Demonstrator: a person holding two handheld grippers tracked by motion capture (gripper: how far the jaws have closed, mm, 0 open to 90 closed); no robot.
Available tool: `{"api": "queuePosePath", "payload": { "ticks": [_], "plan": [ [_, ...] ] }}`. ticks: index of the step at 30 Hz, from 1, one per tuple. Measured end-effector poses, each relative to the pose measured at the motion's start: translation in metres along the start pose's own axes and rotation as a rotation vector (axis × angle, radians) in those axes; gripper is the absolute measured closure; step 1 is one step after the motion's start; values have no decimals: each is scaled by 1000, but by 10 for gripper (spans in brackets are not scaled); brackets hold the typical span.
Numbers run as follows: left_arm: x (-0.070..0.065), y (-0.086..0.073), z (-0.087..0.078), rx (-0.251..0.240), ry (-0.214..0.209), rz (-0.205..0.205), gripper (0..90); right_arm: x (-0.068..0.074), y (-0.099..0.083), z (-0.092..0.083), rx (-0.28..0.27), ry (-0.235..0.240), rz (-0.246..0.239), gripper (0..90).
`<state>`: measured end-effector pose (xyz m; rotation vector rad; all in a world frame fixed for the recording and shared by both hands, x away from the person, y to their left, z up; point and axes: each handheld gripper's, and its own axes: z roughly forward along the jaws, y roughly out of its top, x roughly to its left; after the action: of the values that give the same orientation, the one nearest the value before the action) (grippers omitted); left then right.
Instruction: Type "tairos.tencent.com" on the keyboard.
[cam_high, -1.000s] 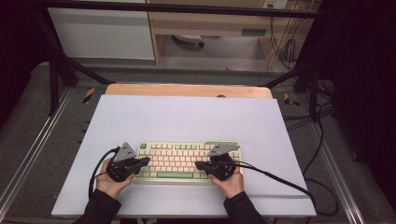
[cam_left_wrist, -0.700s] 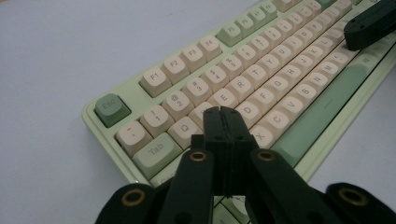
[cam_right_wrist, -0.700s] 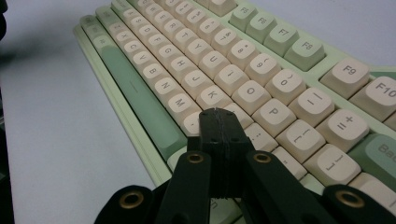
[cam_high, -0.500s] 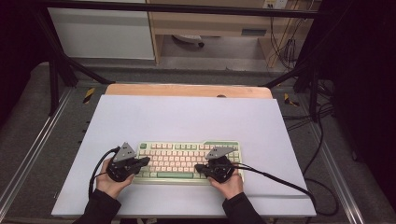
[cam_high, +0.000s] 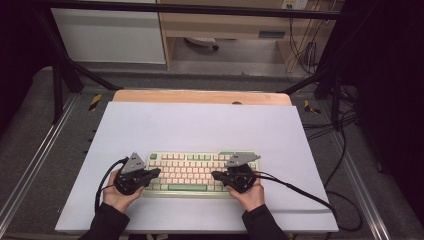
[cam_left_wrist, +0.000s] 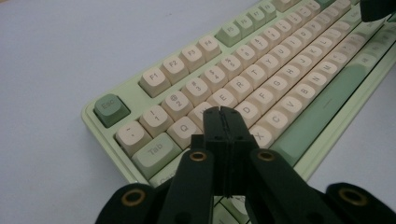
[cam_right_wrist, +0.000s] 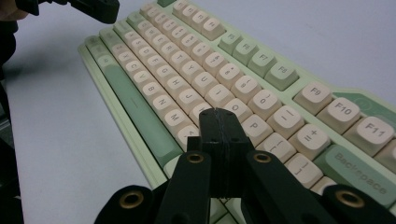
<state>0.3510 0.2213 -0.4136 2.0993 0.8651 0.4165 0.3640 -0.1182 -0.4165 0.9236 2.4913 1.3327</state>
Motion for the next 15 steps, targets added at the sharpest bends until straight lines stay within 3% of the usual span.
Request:
{"api": "queuePosePath", "payload": {
  "ticks": [15],
  "plan": [
    [-1,1,-2,-5,-2,1,900,-8,-1,-14,-13,-27,6,900]
  ]
}}
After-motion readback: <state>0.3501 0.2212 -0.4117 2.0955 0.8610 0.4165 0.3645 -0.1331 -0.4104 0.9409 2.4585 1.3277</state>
